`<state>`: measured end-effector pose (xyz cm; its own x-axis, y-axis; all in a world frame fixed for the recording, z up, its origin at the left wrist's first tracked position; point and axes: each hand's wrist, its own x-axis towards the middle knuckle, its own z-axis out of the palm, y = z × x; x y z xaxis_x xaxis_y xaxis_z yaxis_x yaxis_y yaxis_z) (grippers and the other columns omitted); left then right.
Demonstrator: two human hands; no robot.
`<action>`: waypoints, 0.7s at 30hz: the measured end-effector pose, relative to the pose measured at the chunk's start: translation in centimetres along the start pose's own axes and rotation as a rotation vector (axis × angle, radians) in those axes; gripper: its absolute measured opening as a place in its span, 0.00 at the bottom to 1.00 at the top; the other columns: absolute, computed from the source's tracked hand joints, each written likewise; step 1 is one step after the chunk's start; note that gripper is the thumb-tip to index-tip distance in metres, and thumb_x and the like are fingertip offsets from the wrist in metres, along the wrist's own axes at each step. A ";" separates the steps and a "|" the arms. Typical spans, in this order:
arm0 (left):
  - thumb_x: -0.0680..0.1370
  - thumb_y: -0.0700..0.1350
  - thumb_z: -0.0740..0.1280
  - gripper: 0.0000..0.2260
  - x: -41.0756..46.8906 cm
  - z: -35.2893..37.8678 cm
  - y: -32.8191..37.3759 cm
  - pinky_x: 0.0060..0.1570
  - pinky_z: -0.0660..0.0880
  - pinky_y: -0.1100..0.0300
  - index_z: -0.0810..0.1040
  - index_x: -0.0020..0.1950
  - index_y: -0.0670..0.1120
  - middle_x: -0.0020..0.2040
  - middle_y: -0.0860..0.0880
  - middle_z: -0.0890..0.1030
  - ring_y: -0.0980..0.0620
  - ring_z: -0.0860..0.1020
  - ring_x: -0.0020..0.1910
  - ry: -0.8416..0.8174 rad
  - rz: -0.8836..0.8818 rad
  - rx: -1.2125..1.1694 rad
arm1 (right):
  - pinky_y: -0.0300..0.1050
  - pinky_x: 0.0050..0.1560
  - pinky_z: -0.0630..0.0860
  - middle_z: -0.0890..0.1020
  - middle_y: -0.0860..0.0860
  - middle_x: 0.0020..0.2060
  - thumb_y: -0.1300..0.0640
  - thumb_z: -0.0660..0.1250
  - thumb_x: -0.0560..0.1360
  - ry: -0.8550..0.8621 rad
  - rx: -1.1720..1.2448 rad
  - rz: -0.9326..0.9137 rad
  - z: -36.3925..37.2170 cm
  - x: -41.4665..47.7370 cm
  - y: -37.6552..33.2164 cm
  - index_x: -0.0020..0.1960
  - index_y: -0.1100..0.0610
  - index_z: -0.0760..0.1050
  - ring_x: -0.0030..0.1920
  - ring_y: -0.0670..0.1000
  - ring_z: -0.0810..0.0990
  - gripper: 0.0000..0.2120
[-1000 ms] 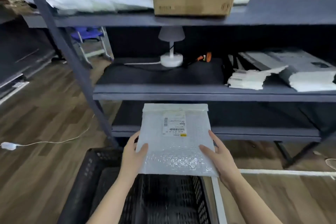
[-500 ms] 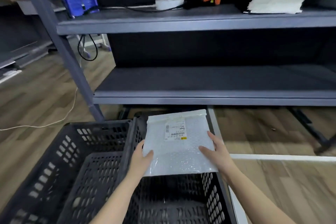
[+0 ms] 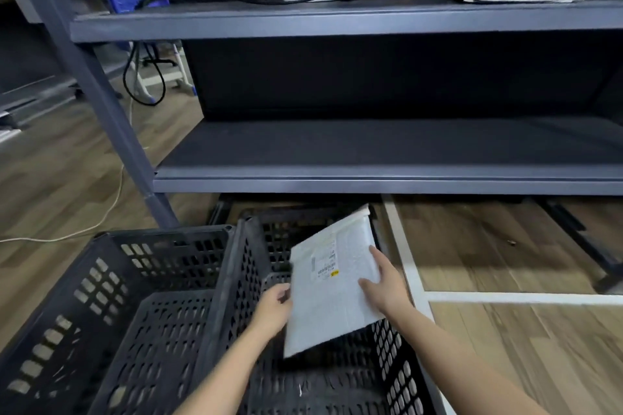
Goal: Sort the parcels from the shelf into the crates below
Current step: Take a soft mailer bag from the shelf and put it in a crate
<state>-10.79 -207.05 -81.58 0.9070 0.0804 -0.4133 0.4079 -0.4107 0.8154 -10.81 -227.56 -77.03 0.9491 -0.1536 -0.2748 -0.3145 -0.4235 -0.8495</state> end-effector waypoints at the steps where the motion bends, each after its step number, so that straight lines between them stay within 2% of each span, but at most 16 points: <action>1: 0.79 0.33 0.62 0.16 0.7 0.6 -0.1 0.62 0.67 0.60 0.71 0.67 0.37 0.66 0.44 0.73 0.48 0.72 0.66 0.013 -0.007 -0.002 | 0.45 0.64 0.69 0.69 0.50 0.71 0.64 0.62 0.77 -0.007 -0.041 -0.001 0.5 0.3 0.1 0.76 0.50 0.56 0.68 0.53 0.70 0.31; 3: 0.78 0.34 0.62 0.18 1.7 1.7 -0.3 0.67 0.65 0.58 0.69 0.69 0.36 0.69 0.41 0.72 0.45 0.71 0.69 0.008 -0.006 0.030 | 0.44 0.57 0.73 0.73 0.52 0.67 0.64 0.61 0.78 -0.011 -0.122 0.022 1.4 0.7 0.6 0.76 0.49 0.55 0.63 0.55 0.75 0.31; 4: 0.79 0.35 0.62 0.18 2.2 2.1 -0.4 0.67 0.65 0.58 0.69 0.69 0.37 0.69 0.41 0.72 0.45 0.71 0.69 -0.006 0.000 0.060 | 0.47 0.55 0.75 0.76 0.54 0.64 0.64 0.61 0.78 -0.004 -0.155 0.032 1.9 1.0 0.9 0.77 0.48 0.54 0.60 0.57 0.77 0.32; 6: 0.79 0.37 0.63 0.17 3.0 2.4 -0.6 0.66 0.66 0.59 0.70 0.68 0.38 0.68 0.41 0.73 0.46 0.71 0.68 -0.010 0.009 0.094 | 0.53 0.52 0.77 0.79 0.57 0.59 0.64 0.60 0.78 0.014 -0.196 0.046 2.6 1.4 1.6 0.77 0.48 0.52 0.56 0.61 0.79 0.32; 8: 0.79 0.37 0.63 0.16 3.9 2.4 -0.7 0.65 0.67 0.60 0.71 0.67 0.38 0.67 0.41 0.74 0.46 0.72 0.67 0.005 0.016 0.102 | 0.56 0.53 0.78 0.80 0.59 0.58 0.64 0.60 0.78 0.035 -0.227 0.050 3.0 2.0 2.1 0.77 0.48 0.52 0.55 0.63 0.79 0.32; 14: 0.79 0.38 0.63 0.16 5.5 2.7 -1.0 0.59 0.70 0.61 0.72 0.67 0.38 0.64 0.41 0.76 0.45 0.75 0.63 0.040 0.020 0.147 | 0.52 0.49 0.78 0.79 0.56 0.58 0.64 0.58 0.78 0.039 -0.335 0.017 3.9 3.7 3.5 0.78 0.47 0.48 0.51 0.58 0.80 0.33; 15: 0.79 0.39 0.62 0.16 5.5 2.8 -1.1 0.56 0.70 0.61 0.71 0.67 0.39 0.62 0.42 0.77 0.46 0.75 0.61 0.036 0.020 0.162 | 0.50 0.49 0.78 0.76 0.55 0.63 0.65 0.57 0.78 0.034 -0.352 0.007 4.0 3.9 3.7 0.78 0.48 0.47 0.53 0.57 0.79 0.34; 17: 0.80 0.40 0.61 0.17 5.5 3.0 -1.1 0.51 0.71 0.63 0.70 0.69 0.41 0.60 0.44 0.77 0.47 0.75 0.59 0.017 0.033 0.204 | 0.47 0.56 0.75 0.60 0.52 0.75 0.70 0.55 0.76 0.024 -0.474 -0.044 4.3 4.1 4.3 0.78 0.52 0.43 0.65 0.56 0.73 0.36; 19: 0.80 0.41 0.61 0.17 5.5 3.2 -1.0 0.56 0.71 0.61 0.69 0.70 0.43 0.65 0.44 0.75 0.47 0.74 0.63 0.008 0.049 0.249 | 0.46 0.61 0.73 0.45 0.53 0.78 0.75 0.54 0.74 0.013 -0.711 -0.110 4.7 4.2 4.7 0.78 0.56 0.41 0.73 0.57 0.63 0.38; 21: 0.80 0.42 0.61 0.17 5.4 3.5 -1.0 0.59 0.70 0.60 0.69 0.70 0.43 0.68 0.45 0.73 0.47 0.73 0.66 -0.001 0.062 0.278 | 0.47 0.70 0.65 0.41 0.56 0.77 0.74 0.55 0.75 -0.024 -0.958 -0.185 4.9 4.0 4.8 0.78 0.59 0.41 0.77 0.60 0.51 0.38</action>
<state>-6.65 -209.39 -86.05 0.9294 0.0465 -0.3661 0.3070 -0.6480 0.6970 -8.41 -225.84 -84.38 0.9815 0.0020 -0.1917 -0.0286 -0.9872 -0.1569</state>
